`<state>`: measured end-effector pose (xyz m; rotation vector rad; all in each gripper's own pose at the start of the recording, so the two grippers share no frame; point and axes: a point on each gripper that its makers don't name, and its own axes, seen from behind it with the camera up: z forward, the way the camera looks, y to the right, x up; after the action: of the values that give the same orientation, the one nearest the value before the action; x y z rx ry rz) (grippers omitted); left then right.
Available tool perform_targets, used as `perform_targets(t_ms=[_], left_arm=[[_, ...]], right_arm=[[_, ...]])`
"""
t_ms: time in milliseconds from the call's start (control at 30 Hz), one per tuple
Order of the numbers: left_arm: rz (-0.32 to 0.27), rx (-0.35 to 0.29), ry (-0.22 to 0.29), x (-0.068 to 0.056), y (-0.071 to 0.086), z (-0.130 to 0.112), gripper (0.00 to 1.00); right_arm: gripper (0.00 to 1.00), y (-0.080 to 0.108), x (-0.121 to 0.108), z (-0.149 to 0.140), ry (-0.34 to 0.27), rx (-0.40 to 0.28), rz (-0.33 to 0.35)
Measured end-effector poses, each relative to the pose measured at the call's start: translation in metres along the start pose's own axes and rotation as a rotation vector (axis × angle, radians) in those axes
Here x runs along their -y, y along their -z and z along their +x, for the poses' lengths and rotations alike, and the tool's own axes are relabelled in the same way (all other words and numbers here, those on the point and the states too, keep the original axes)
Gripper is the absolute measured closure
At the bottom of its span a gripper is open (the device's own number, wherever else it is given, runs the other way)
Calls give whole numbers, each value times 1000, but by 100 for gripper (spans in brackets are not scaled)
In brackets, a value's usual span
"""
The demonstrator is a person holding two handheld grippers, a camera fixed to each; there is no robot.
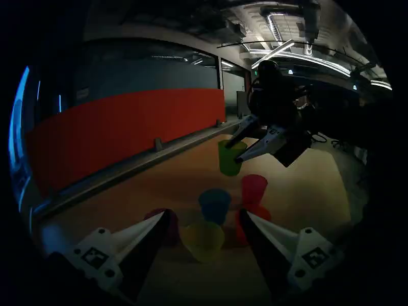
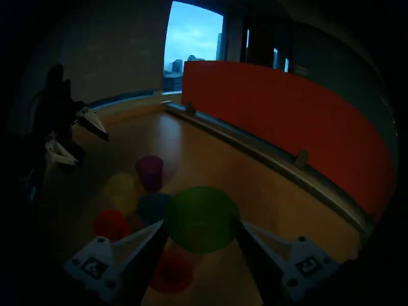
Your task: Pour water
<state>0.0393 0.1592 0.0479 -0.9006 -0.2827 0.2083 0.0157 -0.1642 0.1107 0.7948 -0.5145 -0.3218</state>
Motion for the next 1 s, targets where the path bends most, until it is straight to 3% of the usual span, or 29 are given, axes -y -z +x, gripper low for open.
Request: perform_targets(t_ms=[1000], left_arm=[[13, -49, 0, -22, 19, 14, 1]], right_arm=[[9, 71, 43, 43, 6, -178, -22]])
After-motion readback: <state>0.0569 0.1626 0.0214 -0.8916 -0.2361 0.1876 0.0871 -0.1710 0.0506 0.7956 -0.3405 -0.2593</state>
